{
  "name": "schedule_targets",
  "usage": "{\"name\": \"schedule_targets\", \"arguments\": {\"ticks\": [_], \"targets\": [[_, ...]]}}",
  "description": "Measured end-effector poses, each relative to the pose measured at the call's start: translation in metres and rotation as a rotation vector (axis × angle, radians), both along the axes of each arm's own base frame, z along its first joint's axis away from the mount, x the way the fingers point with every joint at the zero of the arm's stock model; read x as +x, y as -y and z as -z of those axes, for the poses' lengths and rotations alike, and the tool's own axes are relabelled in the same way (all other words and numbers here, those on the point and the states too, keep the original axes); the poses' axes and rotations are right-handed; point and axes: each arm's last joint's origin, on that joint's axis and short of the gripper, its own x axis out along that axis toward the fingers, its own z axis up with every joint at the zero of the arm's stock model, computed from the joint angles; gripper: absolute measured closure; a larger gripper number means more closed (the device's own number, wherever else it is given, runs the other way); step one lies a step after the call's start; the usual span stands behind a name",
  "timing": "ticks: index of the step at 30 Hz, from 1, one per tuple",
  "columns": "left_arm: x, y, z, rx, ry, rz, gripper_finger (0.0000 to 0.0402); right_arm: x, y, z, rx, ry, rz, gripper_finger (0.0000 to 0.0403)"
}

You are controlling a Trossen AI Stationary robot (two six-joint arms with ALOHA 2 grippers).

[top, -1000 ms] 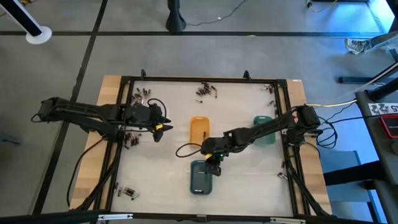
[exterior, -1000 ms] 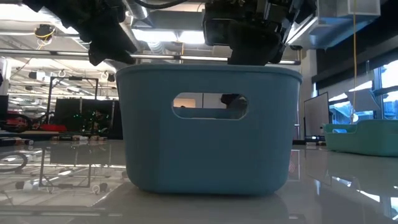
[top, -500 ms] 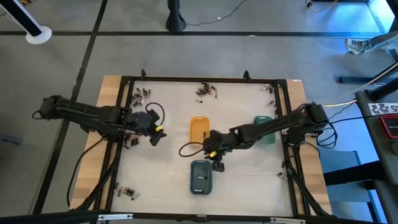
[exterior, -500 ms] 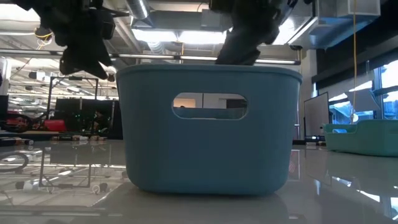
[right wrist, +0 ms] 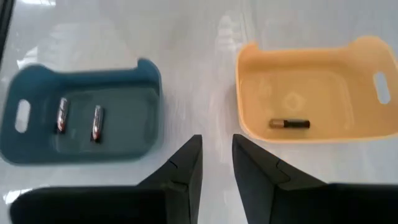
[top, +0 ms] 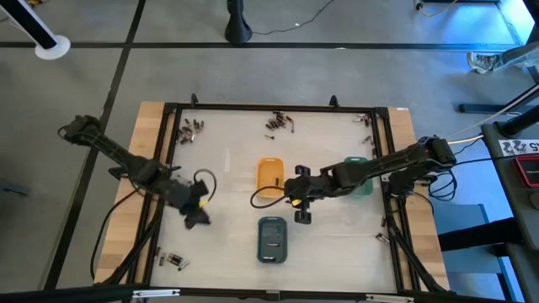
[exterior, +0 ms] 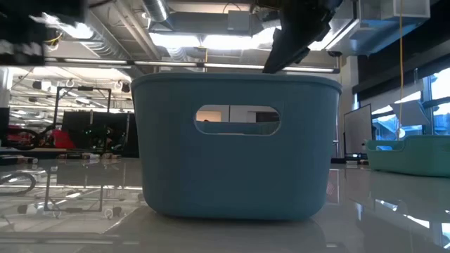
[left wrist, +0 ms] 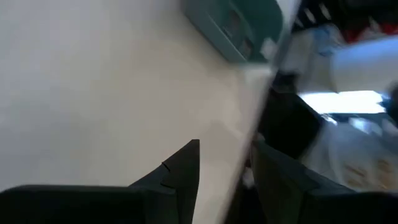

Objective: Sort batteries
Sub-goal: Put the silver battery into the blue bin

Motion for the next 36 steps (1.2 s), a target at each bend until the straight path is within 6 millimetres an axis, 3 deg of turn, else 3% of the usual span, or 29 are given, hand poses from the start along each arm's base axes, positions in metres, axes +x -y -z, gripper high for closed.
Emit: {"name": "schedule_targets", "arguments": {"ticks": [6, 13, 17, 27, 36], "targets": [[-0.003, 0.043, 0.003, -0.089, -0.105, 0.052, 0.0275, 0.002, 0.0, 0.0, -0.027, 0.023, 0.014, 0.0313], [-0.011, 0.083, 0.041, -0.06, -0.361, 0.045, 0.0275, 0.002, 0.001, 0.0, -0.034, 0.021, 0.014, 0.0313], [-0.013, 0.099, 0.061, -0.011, -0.454, 0.016, 0.0275, 0.001, 0.001, 0.001, -0.044, 0.011, 0.004, 0.0313], [-0.003, 0.141, 0.066, 0.14, -0.576, 0.048, 0.0275, 0.001, 0.001, 0.001, -0.074, 0.014, -0.017, 0.0313], [0.0, 0.154, 0.088, 0.193, -0.649, 0.054, 0.0275, 0.001, 0.002, 0.001, -0.081, 0.014, -0.011, 0.0313]]}}
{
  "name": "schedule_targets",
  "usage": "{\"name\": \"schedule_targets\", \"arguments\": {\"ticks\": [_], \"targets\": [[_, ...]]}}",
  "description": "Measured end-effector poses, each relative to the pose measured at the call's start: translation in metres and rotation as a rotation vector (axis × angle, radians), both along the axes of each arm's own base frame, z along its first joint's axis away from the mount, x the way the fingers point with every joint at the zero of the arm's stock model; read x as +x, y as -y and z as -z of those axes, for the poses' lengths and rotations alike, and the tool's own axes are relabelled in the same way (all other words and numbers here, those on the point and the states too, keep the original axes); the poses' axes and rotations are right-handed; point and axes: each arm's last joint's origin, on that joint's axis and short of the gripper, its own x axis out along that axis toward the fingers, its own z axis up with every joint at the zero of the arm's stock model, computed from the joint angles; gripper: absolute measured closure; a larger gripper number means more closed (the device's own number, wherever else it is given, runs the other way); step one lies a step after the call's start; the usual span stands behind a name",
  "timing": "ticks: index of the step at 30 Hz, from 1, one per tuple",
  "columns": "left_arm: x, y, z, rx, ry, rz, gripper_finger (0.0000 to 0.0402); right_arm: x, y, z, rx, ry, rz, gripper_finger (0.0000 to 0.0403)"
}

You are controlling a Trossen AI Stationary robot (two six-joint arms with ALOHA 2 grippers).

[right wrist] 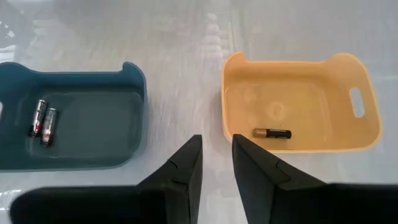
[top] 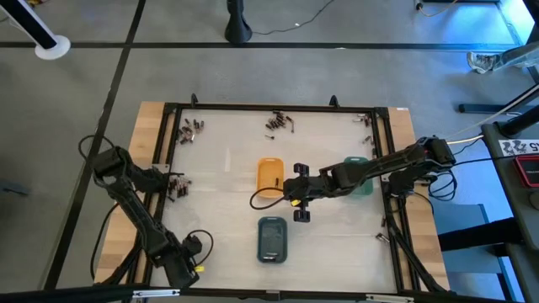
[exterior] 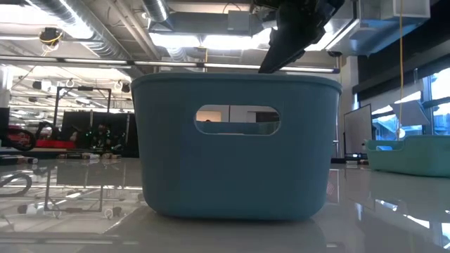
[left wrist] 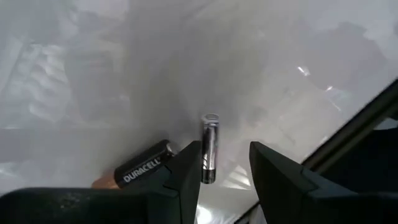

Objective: Sort batteries
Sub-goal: Put the silver battery into the blue bin

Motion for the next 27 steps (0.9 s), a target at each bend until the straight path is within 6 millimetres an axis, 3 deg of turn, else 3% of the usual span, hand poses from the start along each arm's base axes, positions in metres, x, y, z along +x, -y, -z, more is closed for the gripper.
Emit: {"name": "schedule_targets", "arguments": {"ticks": [14, 23, 27], "targets": [[0.0, 0.002, 0.02, 0.059, -0.076, 0.031, 0.0278, 0.0, 0.0, 0.0, -0.009, -0.003, 0.007, 0.0313], [0.0, -0.001, 0.022, 0.116, -0.054, 0.033, 0.0383, -0.001, 0.0, 0.0, -0.01, -0.005, 0.008, 0.0313], [0.001, 0.0, 0.022, 0.12, -0.034, 0.047, 0.0379, -0.001, 0.0, 0.0, -0.009, -0.005, 0.009, 0.0313]]}}
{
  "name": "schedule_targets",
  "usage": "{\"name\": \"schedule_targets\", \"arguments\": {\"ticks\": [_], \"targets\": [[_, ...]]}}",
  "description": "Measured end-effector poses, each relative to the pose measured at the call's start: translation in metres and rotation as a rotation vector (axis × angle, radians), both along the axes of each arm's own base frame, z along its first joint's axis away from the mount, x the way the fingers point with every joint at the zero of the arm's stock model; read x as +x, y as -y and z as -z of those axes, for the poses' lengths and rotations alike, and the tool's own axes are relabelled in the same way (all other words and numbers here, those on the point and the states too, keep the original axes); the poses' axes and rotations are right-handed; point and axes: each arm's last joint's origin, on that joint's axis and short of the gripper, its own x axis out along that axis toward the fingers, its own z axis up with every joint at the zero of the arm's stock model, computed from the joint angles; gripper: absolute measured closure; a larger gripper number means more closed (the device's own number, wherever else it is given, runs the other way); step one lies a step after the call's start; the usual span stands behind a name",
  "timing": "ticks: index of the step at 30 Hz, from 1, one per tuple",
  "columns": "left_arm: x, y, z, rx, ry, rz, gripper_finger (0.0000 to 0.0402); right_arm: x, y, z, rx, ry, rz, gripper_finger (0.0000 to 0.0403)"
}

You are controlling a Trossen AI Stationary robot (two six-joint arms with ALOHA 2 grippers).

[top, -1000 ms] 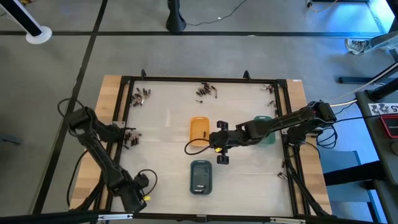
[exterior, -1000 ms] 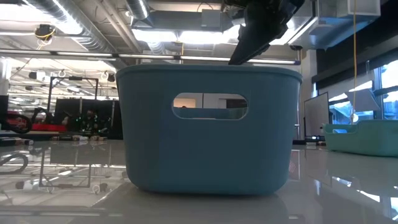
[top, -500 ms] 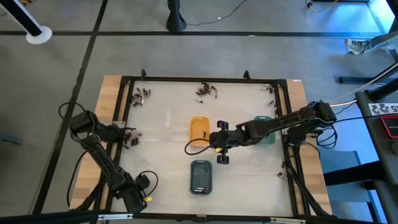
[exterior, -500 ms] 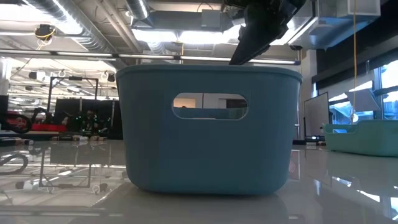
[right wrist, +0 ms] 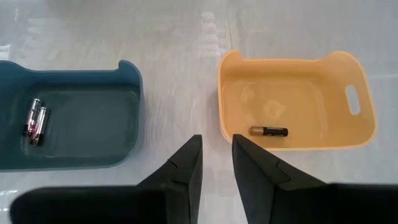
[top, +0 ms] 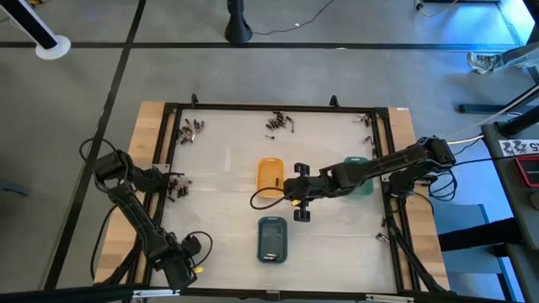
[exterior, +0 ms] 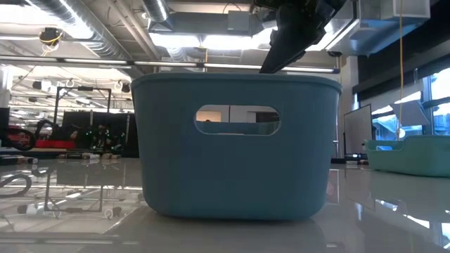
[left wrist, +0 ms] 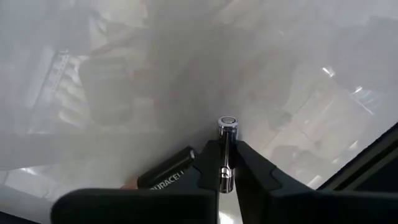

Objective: Sort batteries
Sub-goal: Put the silver battery into the blue bin

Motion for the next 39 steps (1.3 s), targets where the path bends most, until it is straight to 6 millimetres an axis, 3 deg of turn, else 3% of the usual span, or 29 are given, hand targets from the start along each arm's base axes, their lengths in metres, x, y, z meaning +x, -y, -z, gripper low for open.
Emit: {"name": "schedule_targets", "arguments": {"ticks": [6, 12, 15, 21, 27, 31, 39], "targets": [[0.003, 0.003, -0.014, 0.022, 0.063, 0.055, 0.0386, -0.002, 0.0, 0.001, -0.005, -0.021, 0.001, 0.0313], [0.008, -0.01, -0.042, 0.096, 0.27, 0.036, 0.0387, -0.001, 0.0, 0.001, -0.006, -0.015, 0.002, 0.0313], [0.012, -0.021, -0.057, 0.099, 0.302, 0.066, 0.038, -0.001, 0.0, 0.001, -0.006, -0.017, 0.002, 0.0313], [0.029, -0.065, -0.089, 0.231, 0.417, 0.087, 0.0377, -0.002, 0.0, 0.001, 0.001, -0.021, 0.008, 0.0313], [0.071, -0.109, -0.109, 0.304, 0.569, 0.177, 0.0376, -0.002, 0.0, 0.002, 0.028, -0.027, 0.042, 0.0313], [0.104, -0.129, -0.116, 0.264, 0.702, 0.259, 0.0376, -0.009, 0.001, 0.006, 0.048, -0.102, 0.1, 0.0313], [0.152, -0.142, -0.106, 0.131, 0.904, 0.353, 0.0375, -0.029, -0.015, 0.012, -0.021, -0.223, 0.223, 0.0313]]}}
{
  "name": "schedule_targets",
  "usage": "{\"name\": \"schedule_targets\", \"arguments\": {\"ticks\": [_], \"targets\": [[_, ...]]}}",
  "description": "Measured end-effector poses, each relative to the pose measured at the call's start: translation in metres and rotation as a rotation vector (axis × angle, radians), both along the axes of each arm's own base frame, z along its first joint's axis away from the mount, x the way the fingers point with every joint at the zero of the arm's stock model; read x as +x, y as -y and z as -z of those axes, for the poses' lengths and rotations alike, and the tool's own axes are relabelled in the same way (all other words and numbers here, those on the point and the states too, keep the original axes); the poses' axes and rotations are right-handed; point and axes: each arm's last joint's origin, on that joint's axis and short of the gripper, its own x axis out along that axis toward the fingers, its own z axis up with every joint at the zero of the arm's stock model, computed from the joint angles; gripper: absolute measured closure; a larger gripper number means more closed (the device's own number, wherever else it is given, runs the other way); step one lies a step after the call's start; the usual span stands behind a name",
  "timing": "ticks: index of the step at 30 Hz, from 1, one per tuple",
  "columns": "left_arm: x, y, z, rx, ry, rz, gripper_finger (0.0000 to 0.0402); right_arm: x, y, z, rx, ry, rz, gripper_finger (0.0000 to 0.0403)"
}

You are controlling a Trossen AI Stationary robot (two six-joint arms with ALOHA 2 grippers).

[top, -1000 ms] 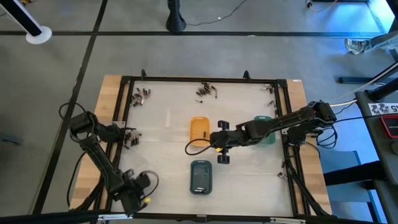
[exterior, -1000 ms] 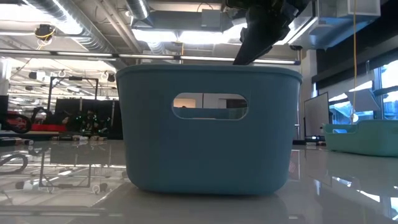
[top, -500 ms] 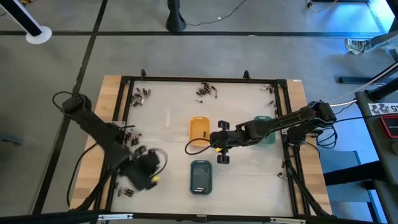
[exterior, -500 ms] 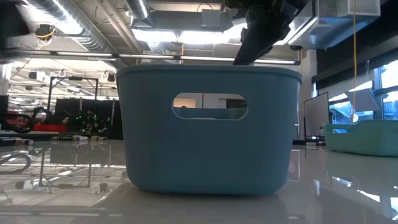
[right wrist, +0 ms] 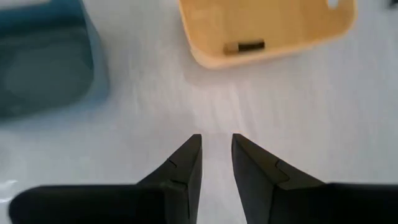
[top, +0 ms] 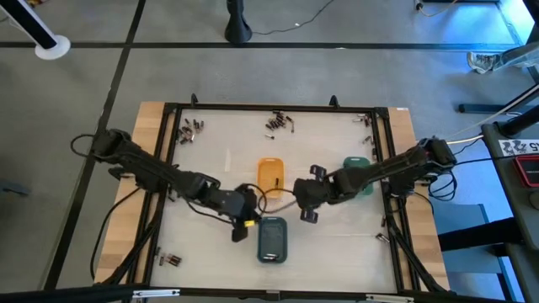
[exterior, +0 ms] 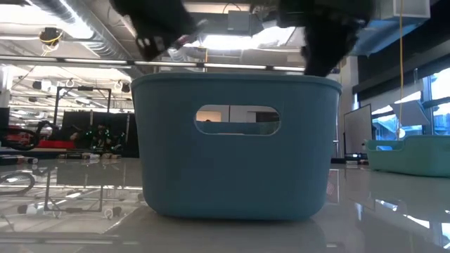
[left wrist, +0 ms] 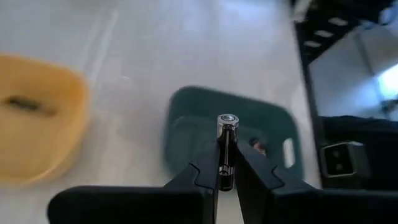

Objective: Sort batteries
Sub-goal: Put the silver battery into the blue bin

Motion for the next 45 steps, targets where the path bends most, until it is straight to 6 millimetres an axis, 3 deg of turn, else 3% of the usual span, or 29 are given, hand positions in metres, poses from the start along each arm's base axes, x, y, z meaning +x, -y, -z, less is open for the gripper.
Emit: {"name": "schedule_targets", "arguments": {"ticks": [7, 14, 22, 31, 36, 40, 45], "targets": [[0.029, 0.008, 0.033, -0.129, 0.019, 0.072, 0.0375, -0.021, -0.021, 0.001, -0.066, -0.053, 0.079, 0.0313], [0.036, -0.009, 0.046, -0.226, -0.071, 0.028, 0.0375, -0.039, -0.036, -0.005, -0.077, -0.052, 0.133, 0.0313], [0.036, -0.023, 0.051, -0.221, -0.139, -0.026, 0.0375, -0.055, -0.037, -0.007, -0.059, -0.134, 0.224, 0.0313], [0.034, -0.021, 0.051, -0.257, -0.16, 0.038, 0.0375, -0.07, -0.033, -0.01, 0.028, -0.302, 0.279, 0.0313], [0.036, -0.032, 0.045, -0.357, -0.165, 0.058, 0.0375, -0.081, -0.028, -0.021, 0.061, -0.31, 0.352, 0.0313], [0.038, -0.034, 0.047, -0.325, -0.143, 0.055, 0.0375, -0.086, -0.027, -0.028, 0.125, -0.301, 0.41, 0.0313], [0.04, -0.031, 0.054, -0.27, -0.139, 0.042, 0.0375, -0.096, -0.039, -0.029, 0.189, -0.32, 0.473, 0.0313]]}}
